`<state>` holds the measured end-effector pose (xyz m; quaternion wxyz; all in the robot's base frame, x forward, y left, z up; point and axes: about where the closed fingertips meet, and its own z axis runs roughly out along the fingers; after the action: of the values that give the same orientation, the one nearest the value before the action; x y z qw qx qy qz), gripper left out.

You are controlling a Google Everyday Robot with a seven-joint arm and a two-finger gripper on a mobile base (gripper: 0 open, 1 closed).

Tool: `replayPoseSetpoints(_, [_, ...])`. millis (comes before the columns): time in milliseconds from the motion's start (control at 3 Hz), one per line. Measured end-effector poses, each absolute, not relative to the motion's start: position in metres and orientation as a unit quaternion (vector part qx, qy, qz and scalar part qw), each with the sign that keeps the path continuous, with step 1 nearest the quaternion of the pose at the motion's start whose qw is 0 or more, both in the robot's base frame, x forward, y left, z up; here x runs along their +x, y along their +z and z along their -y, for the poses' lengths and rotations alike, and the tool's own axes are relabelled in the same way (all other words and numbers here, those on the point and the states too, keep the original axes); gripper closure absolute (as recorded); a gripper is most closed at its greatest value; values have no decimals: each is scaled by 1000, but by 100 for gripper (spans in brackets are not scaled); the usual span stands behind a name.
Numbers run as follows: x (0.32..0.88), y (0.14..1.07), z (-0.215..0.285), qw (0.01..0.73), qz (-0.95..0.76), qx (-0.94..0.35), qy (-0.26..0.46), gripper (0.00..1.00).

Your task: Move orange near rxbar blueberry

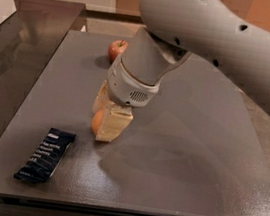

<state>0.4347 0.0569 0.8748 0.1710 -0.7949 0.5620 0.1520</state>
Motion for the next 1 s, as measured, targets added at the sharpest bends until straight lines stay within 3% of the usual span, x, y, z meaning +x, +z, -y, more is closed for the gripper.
replayPoseSetpoints(333, [440,871,-77,172,-554,-799,161,83])
replayPoseSetpoints(1000, [443,866,-97,169,-547,-802,171,36])
